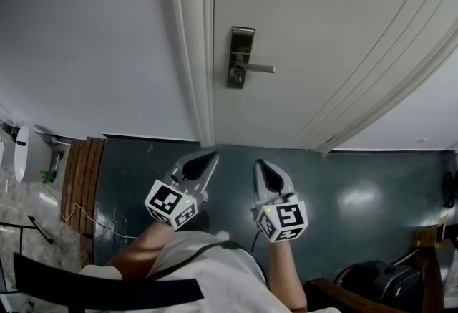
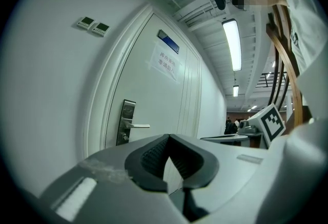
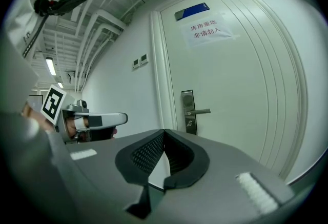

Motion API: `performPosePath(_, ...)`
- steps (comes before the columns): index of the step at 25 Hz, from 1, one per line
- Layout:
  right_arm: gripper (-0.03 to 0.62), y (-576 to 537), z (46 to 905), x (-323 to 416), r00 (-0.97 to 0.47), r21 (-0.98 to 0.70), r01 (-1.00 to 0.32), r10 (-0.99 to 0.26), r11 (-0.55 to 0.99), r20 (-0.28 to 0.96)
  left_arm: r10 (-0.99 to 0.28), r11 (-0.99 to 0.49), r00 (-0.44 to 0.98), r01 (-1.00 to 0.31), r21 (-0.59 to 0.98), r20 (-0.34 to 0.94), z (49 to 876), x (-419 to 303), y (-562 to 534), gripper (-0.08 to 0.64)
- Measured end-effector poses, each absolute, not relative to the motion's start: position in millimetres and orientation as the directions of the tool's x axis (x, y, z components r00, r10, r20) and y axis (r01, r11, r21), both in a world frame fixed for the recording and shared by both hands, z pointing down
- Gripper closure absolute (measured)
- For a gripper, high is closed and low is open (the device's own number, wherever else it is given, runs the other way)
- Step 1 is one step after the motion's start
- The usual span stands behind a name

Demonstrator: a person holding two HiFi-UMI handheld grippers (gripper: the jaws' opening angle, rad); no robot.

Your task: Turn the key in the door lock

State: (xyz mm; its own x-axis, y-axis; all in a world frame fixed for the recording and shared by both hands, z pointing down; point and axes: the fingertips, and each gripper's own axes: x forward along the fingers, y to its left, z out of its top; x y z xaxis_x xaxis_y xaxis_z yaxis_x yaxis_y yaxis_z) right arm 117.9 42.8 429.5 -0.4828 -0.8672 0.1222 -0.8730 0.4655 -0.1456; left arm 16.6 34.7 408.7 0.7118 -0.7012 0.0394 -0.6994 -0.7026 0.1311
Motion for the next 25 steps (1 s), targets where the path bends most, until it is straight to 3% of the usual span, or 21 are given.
performPosePath(25,0.583,-122.4,415.0,52.7,-0.349,-0.108,-0.936,-0.926,0.335,0.147,-0.595,-0.789,0.803,-0.589,0.171,0.02,403.3,-47.8,-139.7,0.555)
